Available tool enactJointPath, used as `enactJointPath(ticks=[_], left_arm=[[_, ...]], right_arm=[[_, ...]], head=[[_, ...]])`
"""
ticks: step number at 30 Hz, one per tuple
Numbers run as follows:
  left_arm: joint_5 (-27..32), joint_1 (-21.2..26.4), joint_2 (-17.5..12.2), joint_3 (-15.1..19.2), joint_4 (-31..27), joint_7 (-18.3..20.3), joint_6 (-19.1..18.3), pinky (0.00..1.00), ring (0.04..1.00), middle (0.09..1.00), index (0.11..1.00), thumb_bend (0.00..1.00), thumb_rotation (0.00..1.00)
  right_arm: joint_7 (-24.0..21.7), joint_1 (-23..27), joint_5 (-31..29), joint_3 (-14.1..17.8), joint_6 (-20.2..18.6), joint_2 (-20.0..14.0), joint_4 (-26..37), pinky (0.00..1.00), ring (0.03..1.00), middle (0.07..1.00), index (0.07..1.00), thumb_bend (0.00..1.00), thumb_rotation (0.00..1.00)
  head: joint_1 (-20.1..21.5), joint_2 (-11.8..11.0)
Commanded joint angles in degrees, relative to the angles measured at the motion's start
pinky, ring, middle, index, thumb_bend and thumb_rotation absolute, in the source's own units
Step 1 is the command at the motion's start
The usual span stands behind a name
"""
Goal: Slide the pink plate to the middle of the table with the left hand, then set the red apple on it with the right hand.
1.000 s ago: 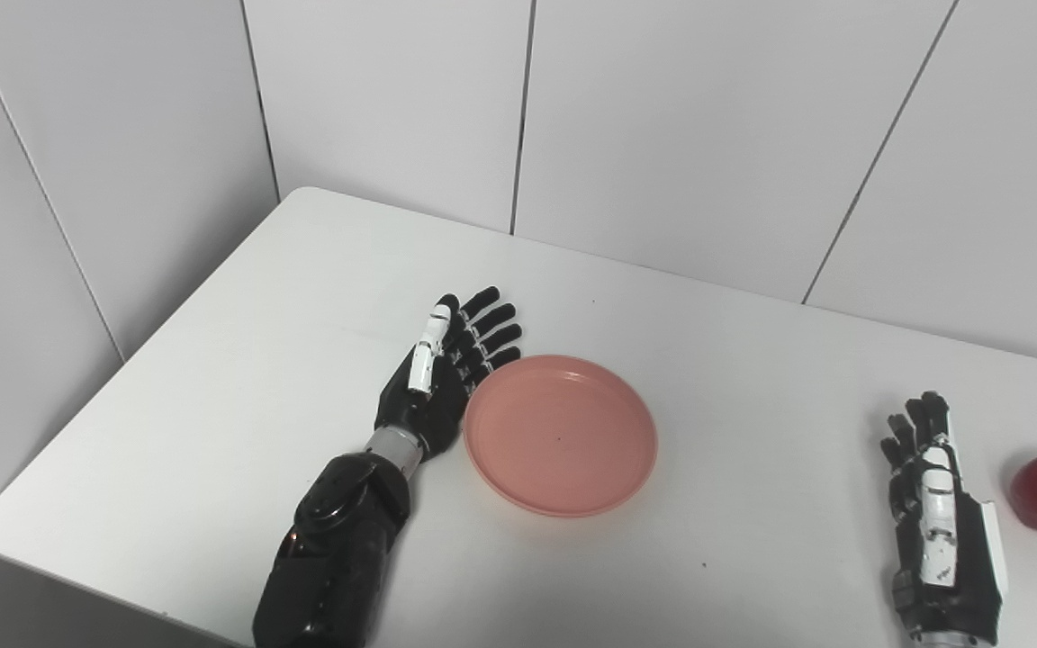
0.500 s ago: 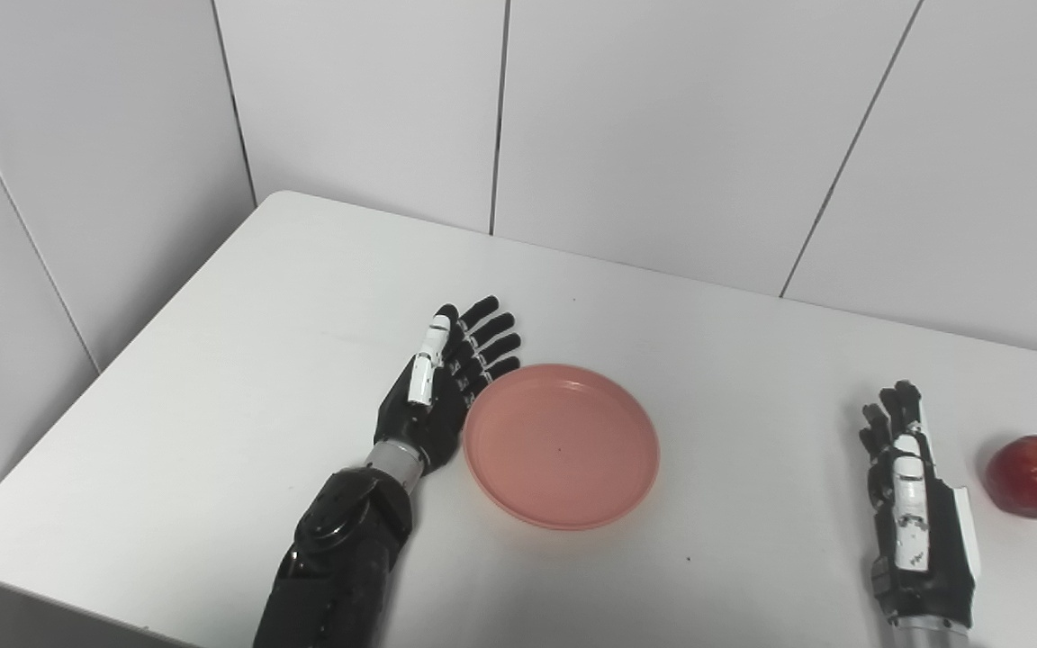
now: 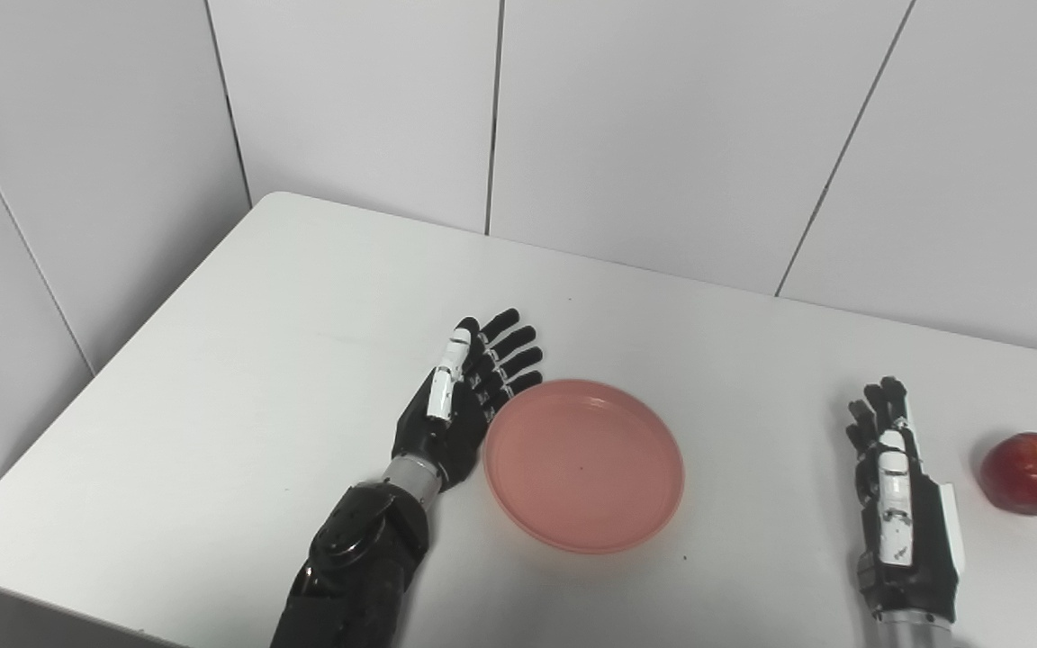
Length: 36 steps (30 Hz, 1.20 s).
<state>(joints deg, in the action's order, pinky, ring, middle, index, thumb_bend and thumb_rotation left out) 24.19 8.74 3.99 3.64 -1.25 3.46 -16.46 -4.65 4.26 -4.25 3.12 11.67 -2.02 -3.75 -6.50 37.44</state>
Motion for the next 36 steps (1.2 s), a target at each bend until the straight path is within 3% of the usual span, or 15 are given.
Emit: enactJointPath(ticks=[1, 8, 21, 36], left_arm=[[-0.8, 1.0, 1.2, -1.1, -2.2, -0.1, -0.7, 0.84, 0.849, 0.854, 0.836, 0.41, 1.0], [-1.9, 0.3, 2.4, -3.3, -4.0, -0.2, -2.6, 0.86, 0.857, 0.862, 0.845, 0.39, 1.0], [-3.8, -0.3, 2.9, -5.4, -4.3, 0.4, -2.3, 0.86, 0.862, 0.864, 0.848, 0.4, 1.0], [-3.7, -0.1, 1.2, -3.8, -5.6, 0.5, -2.1, 0.87, 0.861, 0.871, 0.856, 0.41, 1.0]], right_arm=[[0.5, -4.0, -0.8, -1.2, -0.7, 2.7, -3.5, 0.97, 0.952, 0.97, 0.978, 0.3, 1.0], [1.2, -4.0, 0.2, -1.6, -1.4, 2.9, -2.8, 0.97, 0.946, 0.965, 0.978, 0.31, 1.0], [1.9, -3.9, 0.6, -2.2, -3.0, 3.3, -1.7, 0.97, 0.948, 0.964, 0.977, 0.31, 1.0], [2.7, -3.7, 1.7, -3.1, -3.4, 3.5, -1.3, 0.96, 0.945, 0.966, 0.977, 0.29, 1.0]], head=[[0.1, 0.1], [1.6, 1.2], [3.3, 2.2], [6.1, 3.8]])
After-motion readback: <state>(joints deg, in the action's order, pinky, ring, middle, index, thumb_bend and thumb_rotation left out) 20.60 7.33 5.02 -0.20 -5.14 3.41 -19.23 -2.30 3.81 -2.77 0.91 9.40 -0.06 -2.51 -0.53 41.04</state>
